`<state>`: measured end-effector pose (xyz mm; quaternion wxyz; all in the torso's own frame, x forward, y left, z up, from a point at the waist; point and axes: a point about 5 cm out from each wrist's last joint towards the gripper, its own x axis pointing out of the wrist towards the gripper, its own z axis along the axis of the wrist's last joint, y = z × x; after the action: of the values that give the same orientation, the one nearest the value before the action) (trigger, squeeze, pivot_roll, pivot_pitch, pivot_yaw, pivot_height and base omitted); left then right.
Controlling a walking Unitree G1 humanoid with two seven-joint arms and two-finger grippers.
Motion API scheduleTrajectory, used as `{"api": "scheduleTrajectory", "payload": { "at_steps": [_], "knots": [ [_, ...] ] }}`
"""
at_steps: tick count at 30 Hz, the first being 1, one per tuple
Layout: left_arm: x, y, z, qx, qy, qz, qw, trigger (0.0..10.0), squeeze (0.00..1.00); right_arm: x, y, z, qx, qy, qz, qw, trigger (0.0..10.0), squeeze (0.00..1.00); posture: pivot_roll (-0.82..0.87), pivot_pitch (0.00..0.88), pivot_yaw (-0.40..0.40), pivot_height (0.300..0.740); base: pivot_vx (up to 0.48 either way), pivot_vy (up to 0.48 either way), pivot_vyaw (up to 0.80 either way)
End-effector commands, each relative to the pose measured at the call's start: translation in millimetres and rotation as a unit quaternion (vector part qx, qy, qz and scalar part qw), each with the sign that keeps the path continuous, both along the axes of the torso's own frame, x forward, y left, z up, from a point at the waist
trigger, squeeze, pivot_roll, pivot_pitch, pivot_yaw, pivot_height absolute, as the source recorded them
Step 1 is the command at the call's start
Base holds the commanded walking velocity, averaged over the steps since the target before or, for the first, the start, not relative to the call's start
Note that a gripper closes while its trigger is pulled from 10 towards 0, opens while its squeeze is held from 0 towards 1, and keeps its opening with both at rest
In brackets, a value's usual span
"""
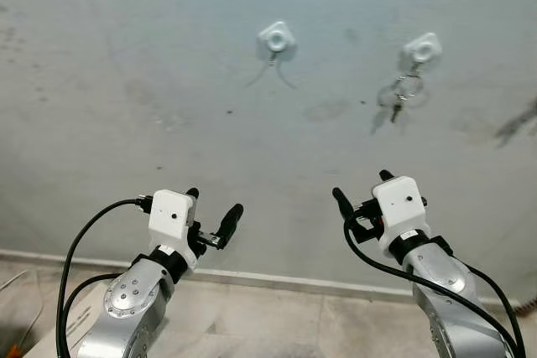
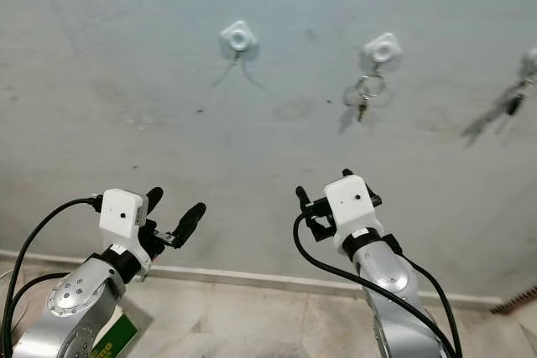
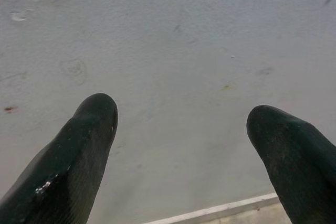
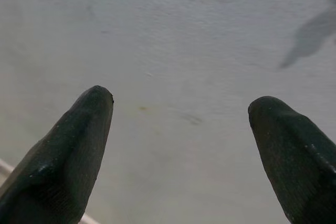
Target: Hang keys on a hook
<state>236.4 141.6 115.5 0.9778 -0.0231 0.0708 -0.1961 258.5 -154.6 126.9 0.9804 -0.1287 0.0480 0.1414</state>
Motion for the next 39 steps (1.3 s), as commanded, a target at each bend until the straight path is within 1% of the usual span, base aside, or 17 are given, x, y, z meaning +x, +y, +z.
{"api": "scheduleTrajectory", "payload": {
  "at_steps": [1,3,5,10,12,14,17,18,19,21,25,28,33,36,37,39],
  "knots": [
    [0.3,-0.1,4.4,-0.002,-0.005,-0.004,1.0,10.0,0.0,1.6,-4.1,0.9,0.019,0.008,-0.014,1.0,10.0,0.0,0.02,0.006,0.026,0.74,0.0,0.0,0.0],
    [0.8,-0.2,5.1,-0.007,-0.005,-0.004,1.0,10.0,0.0,3.5,-5.3,0.8,0.017,0.008,-0.025,1.0,10.0,0.0,0.02,0.006,0.026,0.74,0.0,0.0,0.0],
    [1.7,0.1,6.0,-0.01,-0.006,-0.001,1.0,10.0,0.0,6.7,-7.2,1.1,0.002,0.0,-0.04,0.999,10.0,0.0,0.02,0.003,0.025,0.74,0.0,0.0,0.0],
    [2.6,0.2,6.3,-0.007,-0.007,0.0,1.0,10.0,0.0,9.0,-7.2,3.6,0.003,-0.013,-0.03,0.999,10.0,0.0,0.02,0.003,0.025,0.74,0.0,0.0,0.0],
    [1.6,0.4,6.1,-0.007,-0.007,0.0,1.0,10.0,0.0,9.0,-9.3,3.6,0.005,-0.015,-0.037,0.999,10.0,0.0,0.02,0.003,0.025,0.74,0.0,0.0,0.0],
    [0.9,1.0,5.4,-0.007,-0.006,0.001,1.0,10.0,0.0,9.5,-12.7,3.8,0.012,-0.017,-0.05,0.999,10.0,0.0,0.02,0.003,0.025,0.74,0.0,0.0,0.0],
    [1.1,1.3,5.3,-0.006,-0.006,0.002,1.0,10.0,0.0,10.2,-14.1,4.2,0.013,-0.018,-0.053,0.998,10.0,0.0,0.02,0.003,0.025,0.74,0.0,0.0,0.0],
    [1.3,1.3,5.2,-0.005,-0.006,0.002,1.0,10.0,0.0,10.5,-15.5,4.0,0.027,-0.013,-0.062,0.998,10.0,0.0,0.02,0.003,0.025,0.74,0.0,0.0,0.0],
    [1.4,1.3,5.2,-0.005,-0.006,0.002,1.0,10.0,0.0,10.7,-16.1,3.9,0.031,-0.011,-0.065,0.997,10.0,0.0,0.02,0.003,0.025,0.74,0.0,0.0,0.0],
    [1.3,0.9,5.1,-0.005,-0.005,0.001,1.0,10.0,0.0,10.7,-17.2,3.5,0.043,-0.006,-0.063,0.997,10.0,0.0,0.01,0.005,0.024,0.74,0.0,0.0,0.0],
    [1.5,0.7,4.9,-0.004,-0.005,0.0,1.0,10.0,0.0,10.3,-18.5,3.3,0.048,-0.002,-0.064,0.997,10.0,0.0,0.01,0.005,0.024,0.74,0.0,0.0,0.0],
    [1.6,0.8,4.6,-0.003,-0.004,0.0,1.0,10.0,0.0,9.9,-19.8,3.2,0.039,-0.007,-0.065,0.997,10.0,0.0,0.01,0.007,0.026,0.74,-0.242,0.0,0.0],
    [1.6,1.1,4.5,-0.003,-0.003,0.0,1.0,10.0,0.0,8.7,-21.6,0.4,0.058,0.005,-0.075,0.996,10.0,0.0,0.01,0.007,0.026,0.74,-0.273,0.0,0.0],
    [2.1,1.5,4.7,-0.001,-0.004,0.001,1.0,10.0,0.0,9.0,-22.2,0.8,0.057,0.004,-0.074,0.996,10.0,0.0,0.01,0.007,0.026,0.74,-0.296,0.0,0.0],
    [2.3,1.5,4.9,-0.001,-0.005,0.001,1.0,10.0,0.0,9.0,-23.0,1.3,0.047,0.003,-0.075,0.996,10.0,0.0,0.01,0.007,0.026,0.74,-0.3,0.0,0.0],
    [2.5,1.5,4.9,-0.001,-0.005,0.0,1.0,10.0,0.0,8.3,-22.9,-0.5,0.051,0.015,-0.074,0.996,10.0,0.0,0.01,0.007,0.026,0.74,-0.292,0.0,0.0]
  ]
}}
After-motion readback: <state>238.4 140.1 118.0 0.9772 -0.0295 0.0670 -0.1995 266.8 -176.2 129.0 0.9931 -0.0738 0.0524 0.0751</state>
